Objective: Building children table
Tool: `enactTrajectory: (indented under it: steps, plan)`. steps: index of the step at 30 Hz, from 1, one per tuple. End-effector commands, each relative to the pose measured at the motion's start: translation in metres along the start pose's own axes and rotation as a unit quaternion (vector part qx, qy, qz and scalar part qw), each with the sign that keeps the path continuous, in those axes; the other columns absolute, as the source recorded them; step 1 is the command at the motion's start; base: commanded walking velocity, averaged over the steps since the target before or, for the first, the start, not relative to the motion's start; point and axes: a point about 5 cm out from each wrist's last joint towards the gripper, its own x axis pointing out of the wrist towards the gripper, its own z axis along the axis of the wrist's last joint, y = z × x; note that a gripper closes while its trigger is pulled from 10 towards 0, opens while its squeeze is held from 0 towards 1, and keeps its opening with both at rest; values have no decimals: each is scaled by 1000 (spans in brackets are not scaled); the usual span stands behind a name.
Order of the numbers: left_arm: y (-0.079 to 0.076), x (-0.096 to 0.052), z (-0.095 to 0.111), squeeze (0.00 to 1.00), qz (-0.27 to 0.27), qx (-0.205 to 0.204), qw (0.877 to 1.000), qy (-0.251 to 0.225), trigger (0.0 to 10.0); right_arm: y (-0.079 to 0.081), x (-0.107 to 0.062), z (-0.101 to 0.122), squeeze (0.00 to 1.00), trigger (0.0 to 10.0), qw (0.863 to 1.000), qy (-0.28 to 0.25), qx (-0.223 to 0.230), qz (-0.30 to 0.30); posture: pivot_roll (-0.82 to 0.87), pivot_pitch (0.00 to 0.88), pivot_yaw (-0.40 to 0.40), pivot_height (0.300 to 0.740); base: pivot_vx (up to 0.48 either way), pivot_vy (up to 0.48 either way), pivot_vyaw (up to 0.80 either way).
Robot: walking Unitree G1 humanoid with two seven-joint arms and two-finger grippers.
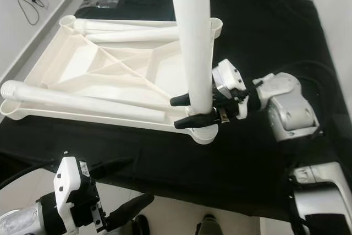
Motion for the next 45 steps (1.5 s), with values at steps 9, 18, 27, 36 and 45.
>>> enactTrajectory:
  steps: [9,18,27,36,45]
  plan:
    - [-2,0,-4,0,3,-1,1000,8,10000,-8,20,-23,0,10000,977,-59,33,-204,27,287,87,740,0,0,0]
    - [-1,-1,-6,0,1,-2,1000,9,10000,19,45,-54,0,10000,911,17,88,-404,12,279,78,740,0,0,0]
    - [4,-2,-8,0,8,-6,1000,9,10000,62,37,-86,0,10000,743,145,156,-634,0,262,91,740,0,0,0]
    - [9,-1,-11,0,14,1,1000,13,10000,53,33,-91,0,10000,698,126,207,-674,-1,233,91,740,0,0,0]
    - [13,-1,-12,0,20,5,1000,12,10000,58,37,-88,0,10000,669,119,239,-694,-2,229,92,740,0,0,0]
